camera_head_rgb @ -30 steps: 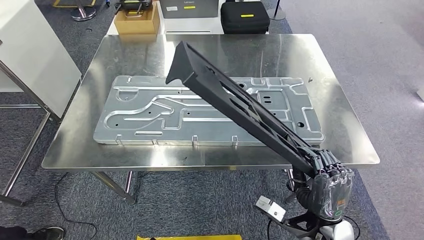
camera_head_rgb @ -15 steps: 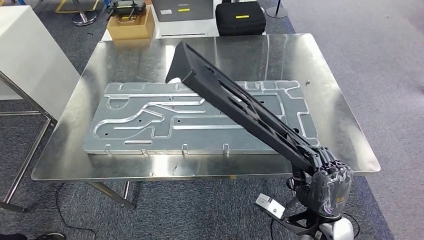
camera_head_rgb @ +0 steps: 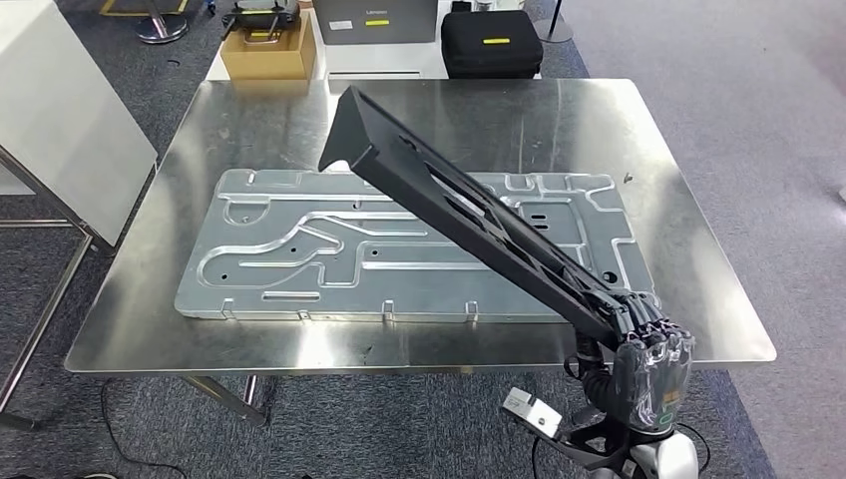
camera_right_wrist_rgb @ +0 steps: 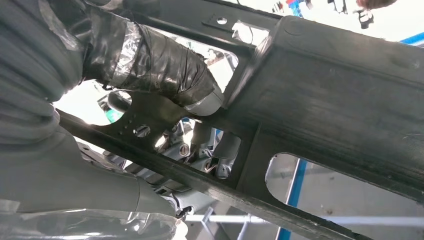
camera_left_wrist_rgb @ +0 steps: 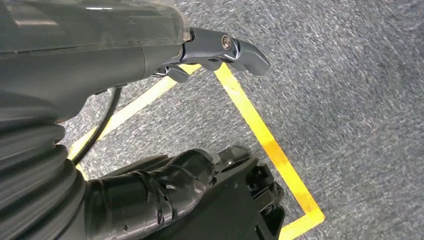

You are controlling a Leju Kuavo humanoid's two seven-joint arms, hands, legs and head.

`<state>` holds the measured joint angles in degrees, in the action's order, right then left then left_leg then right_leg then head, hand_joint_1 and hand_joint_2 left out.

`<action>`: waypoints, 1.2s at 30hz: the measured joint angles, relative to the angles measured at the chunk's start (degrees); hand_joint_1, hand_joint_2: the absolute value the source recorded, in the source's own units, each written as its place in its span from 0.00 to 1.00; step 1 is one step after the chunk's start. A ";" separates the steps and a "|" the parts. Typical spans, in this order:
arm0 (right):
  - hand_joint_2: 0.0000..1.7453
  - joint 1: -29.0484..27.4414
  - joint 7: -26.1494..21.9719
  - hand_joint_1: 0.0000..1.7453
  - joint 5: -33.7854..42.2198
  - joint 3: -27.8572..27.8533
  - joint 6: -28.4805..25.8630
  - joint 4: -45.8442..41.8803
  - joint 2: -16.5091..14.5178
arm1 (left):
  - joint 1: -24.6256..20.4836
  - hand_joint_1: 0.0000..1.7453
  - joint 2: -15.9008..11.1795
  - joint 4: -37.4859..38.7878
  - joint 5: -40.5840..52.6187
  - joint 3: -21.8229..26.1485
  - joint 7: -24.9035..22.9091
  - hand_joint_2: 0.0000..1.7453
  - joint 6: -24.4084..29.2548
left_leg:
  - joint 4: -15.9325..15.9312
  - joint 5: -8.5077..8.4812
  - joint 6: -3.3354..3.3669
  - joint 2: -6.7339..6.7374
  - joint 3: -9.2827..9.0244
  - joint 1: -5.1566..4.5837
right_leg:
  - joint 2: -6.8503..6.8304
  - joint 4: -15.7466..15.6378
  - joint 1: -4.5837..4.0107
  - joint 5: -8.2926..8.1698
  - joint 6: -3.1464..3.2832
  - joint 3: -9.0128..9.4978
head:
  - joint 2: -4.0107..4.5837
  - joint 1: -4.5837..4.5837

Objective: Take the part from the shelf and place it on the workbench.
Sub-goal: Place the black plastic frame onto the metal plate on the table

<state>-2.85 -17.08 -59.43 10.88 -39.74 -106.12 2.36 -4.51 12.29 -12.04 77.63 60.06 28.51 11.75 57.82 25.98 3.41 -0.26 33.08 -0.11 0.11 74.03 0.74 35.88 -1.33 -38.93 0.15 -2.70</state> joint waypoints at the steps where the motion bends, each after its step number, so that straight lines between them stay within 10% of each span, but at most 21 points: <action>1: 1.00 0.13 0.32 0.93 -0.10 0.31 0.00 0.28 0.08 | 0.02 0.00 -0.01 0.00 0.04 0.00 0.06 1.00 -0.02 | 0.10 0.15 0.02 -0.03 -0.08 -0.03 | -0.01 0.90 0.06 -0.50 -0.08 -0.82 | 0.00 0.01; 4: 1.00 1.29 1.79 0.94 -1.17 1.53 0.00 1.31 0.44 | 0.06 0.00 0.00 0.00 0.27 -0.05 -0.18 1.00 0.29 | 0.59 0.90 -0.27 -0.11 -0.58 -0.07 | -0.05 -7.64 0.11 -6.57 0.15 2.49 | 0.00 0.00; 8: 1.00 3.76 5.05 0.94 -5.90 3.43 0.00 3.13 0.87 | -0.13 0.00 -0.01 0.00 0.75 -0.15 -0.68 0.00 0.32 | 1.04 1.32 -1.21 -0.10 -0.38 -0.37 | 0.06 -14.16 -0.38 -8.49 0.85 4.96 | 0.00 0.05; 11: 1.00 6.13 8.08 0.94 -10.83 4.62 0.02 4.88 1.19 | -0.34 0.00 -0.02 0.00 1.40 -0.46 -1.22 0.00 0.10 | 2.59 2.54 -2.05 -0.07 0.29 -0.31 | 0.05 -14.66 0.08 -8.72 1.68 5.24 | 0.00 0.07; 16: 1.00 11.88 14.13 0.95 -20.89 5.94 0.92 9.39 1.91 | -0.70 0.00 0.01 0.00 2.78 -1.67 -2.50 0.00 0.07 | 17.15 7.97 -3.00 -0.04 7.77 0.34 | -0.08 -14.86 0.16 -8.62 2.33 5.56 | 0.00 0.08; 21: 1.00 18.09 19.14 0.97 -25.46 7.11 2.98 14.59 3.23 | -1.29 0.00 0.05 0.01 3.77 -2.92 -3.46 0.00 -0.06 | 3.12 0.12 -2.98 0.01 2.13 0.72 | 0.03 -14.49 0.16 -8.11 1.43 5.85 | 0.00 0.06; 26: 1.00 25.17 27.73 0.96 -25.65 11.83 6.11 19.54 7.11 | -1.65 0.00 0.13 0.02 4.27 -4.02 -4.14 0.00 -0.20 | 1.25 -0.21 -1.32 -0.12 1.45 0.45 | -0.01 -13.56 0.33 -7.40 -0.17 5.27 | 0.00 0.03; 31: 1.00 30.81 32.37 0.95 -25.70 17.27 9.68 24.17 10.05 | -1.89 0.00 0.16 0.02 4.85 -4.73 -4.61 0.00 -0.72 | 0.99 -0.13 -0.33 -0.07 1.21 0.17 | -0.07 0.94 0.40 -1.95 -0.54 -2.56 | 0.00 0.02; 36: 1.00 38.24 34.33 0.94 -25.70 23.15 12.48 32.87 10.92 | -2.57 0.00 0.40 0.02 5.40 -5.90 -5.20 0.00 -1.17 | 1.08 0.19 -0.43 -0.27 0.87 -0.36 | -0.08 -12.03 -0.14 -10.16 0.76 2.40 | 0.00 0.02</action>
<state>35.39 17.25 -85.13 34.03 -27.26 -73.26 13.28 -7.08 12.69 -12.02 83.03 54.17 23.31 10.58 58.90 26.18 2.98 -0.54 33.95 -0.47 0.03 62.00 0.60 25.72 -0.57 -36.53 0.15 -2.69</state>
